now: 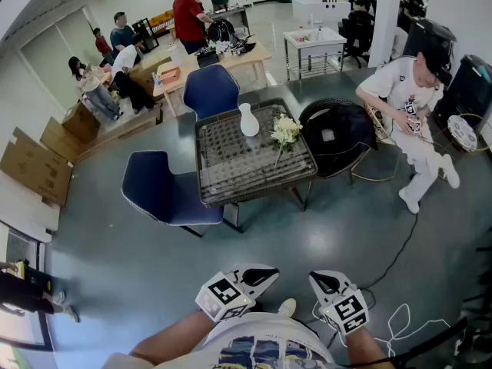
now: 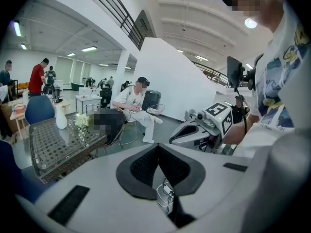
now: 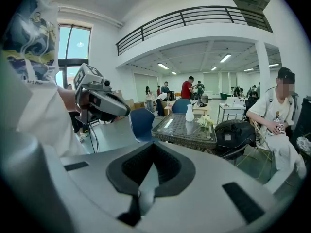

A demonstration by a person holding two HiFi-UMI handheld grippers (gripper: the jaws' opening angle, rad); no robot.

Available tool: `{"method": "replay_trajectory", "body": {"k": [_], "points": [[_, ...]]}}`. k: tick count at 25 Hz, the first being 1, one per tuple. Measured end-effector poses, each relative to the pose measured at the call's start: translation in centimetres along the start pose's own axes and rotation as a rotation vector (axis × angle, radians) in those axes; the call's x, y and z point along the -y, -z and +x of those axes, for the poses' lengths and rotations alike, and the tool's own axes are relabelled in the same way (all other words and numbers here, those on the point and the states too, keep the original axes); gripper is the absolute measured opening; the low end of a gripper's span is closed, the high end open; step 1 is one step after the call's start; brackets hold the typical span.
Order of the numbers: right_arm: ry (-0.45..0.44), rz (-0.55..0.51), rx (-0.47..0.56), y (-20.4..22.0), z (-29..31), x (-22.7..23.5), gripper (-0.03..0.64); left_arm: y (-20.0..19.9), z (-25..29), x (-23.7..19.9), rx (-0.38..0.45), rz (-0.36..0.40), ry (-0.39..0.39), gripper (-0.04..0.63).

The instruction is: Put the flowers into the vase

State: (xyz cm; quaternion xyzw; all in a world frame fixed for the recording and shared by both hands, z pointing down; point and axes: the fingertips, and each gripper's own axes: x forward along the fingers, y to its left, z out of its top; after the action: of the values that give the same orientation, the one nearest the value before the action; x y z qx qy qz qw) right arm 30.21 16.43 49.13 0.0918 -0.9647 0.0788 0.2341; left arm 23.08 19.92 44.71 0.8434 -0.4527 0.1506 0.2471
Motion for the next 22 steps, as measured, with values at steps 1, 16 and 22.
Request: {"method": "replay_trajectory", "body": {"k": [1,16,22], "points": [[0.001,0.001,-0.001,0.3,0.0,0.2,0.009,0.2,0.1,-0.1,0.002,-0.001,-0.003,0.009],[-0.024,0.062,-0.042,-2.6,8.6,3.1,0.011,-1.2,-1.4,-9.1,0.039,-0.022,0.014,0.009],[0.028,0.085,-0.049,-7.0,14.9,6.2,0.012,-4.8,-2.0,-16.9,0.086,0.003,0.065,0.009]]}}
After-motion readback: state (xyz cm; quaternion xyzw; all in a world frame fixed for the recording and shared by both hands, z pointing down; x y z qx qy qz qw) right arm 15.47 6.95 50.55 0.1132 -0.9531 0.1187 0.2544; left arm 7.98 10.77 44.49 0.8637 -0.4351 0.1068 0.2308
